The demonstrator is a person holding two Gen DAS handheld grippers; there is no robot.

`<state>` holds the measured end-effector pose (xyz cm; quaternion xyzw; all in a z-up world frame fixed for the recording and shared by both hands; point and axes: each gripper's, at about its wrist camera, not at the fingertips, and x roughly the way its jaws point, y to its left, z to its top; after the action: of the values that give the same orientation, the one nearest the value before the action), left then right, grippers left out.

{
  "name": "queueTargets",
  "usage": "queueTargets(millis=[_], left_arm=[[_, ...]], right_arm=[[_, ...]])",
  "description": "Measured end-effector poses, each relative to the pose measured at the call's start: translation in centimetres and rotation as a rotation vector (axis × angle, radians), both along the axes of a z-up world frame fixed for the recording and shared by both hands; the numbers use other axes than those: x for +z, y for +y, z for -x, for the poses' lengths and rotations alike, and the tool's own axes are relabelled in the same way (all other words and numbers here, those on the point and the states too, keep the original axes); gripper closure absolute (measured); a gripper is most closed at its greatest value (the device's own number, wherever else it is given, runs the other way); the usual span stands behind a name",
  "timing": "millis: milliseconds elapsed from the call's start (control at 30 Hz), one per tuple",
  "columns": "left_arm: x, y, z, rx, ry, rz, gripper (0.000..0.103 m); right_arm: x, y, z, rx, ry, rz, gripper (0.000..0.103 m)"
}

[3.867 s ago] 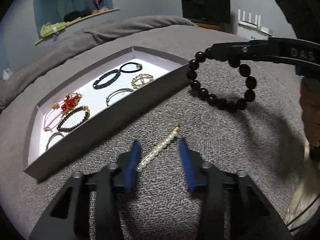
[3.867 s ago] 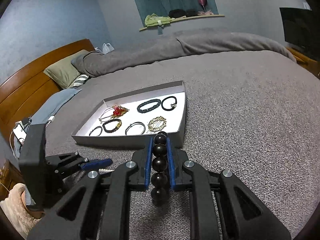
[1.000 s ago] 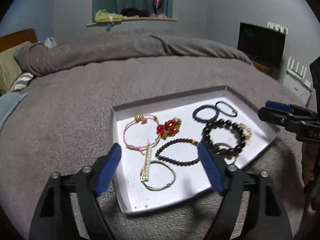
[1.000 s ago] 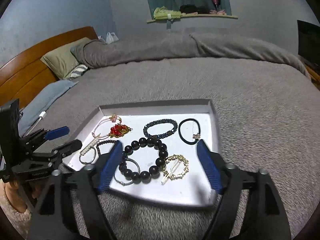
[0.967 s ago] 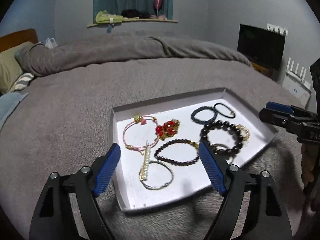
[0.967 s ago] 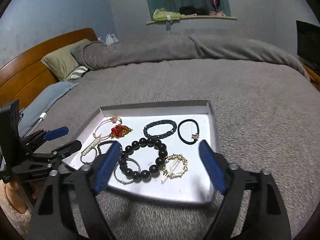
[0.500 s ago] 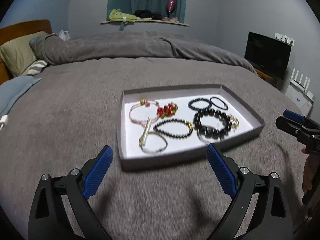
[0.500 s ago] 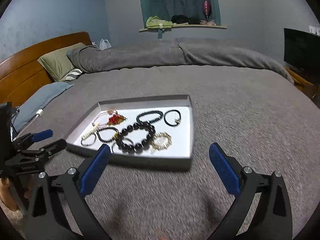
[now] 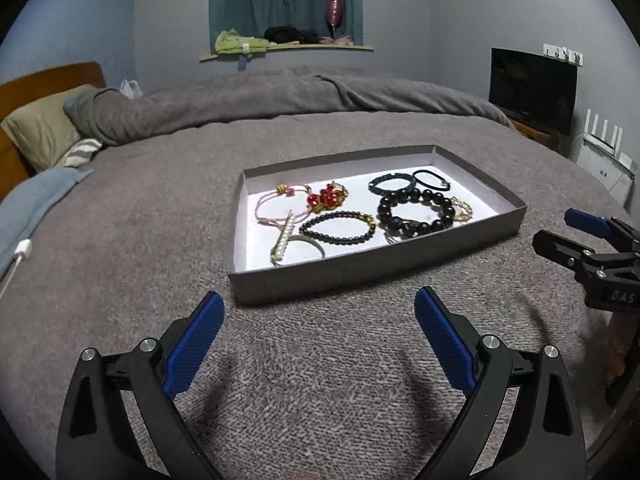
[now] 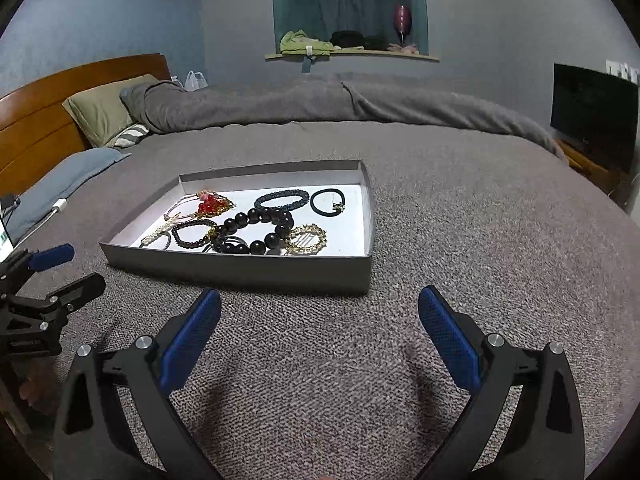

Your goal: Organize jewelry

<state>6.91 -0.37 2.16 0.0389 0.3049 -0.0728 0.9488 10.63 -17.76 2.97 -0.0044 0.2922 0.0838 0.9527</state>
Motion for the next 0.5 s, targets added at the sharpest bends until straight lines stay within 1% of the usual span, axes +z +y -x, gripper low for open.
queueTargets(millis=[200, 400, 500], left_arm=[[-0.1, 0.04, -0.27, 0.027, -0.015, -0.03, 0.008], [0.08, -0.02, 0.06, 0.024, -0.037, -0.031, 0.008], [0.03, -0.01, 0.13, 0.021, -0.034, -0.031, 0.007]], right_arm=[[-0.27, -0.03, -0.34, -0.002, 0.01, -0.004, 0.006], [-0.32, -0.04, -0.21, -0.006, 0.005, -0.002, 0.006], [-0.36, -0.02, -0.18, -0.008, 0.005, 0.001, 0.006]])
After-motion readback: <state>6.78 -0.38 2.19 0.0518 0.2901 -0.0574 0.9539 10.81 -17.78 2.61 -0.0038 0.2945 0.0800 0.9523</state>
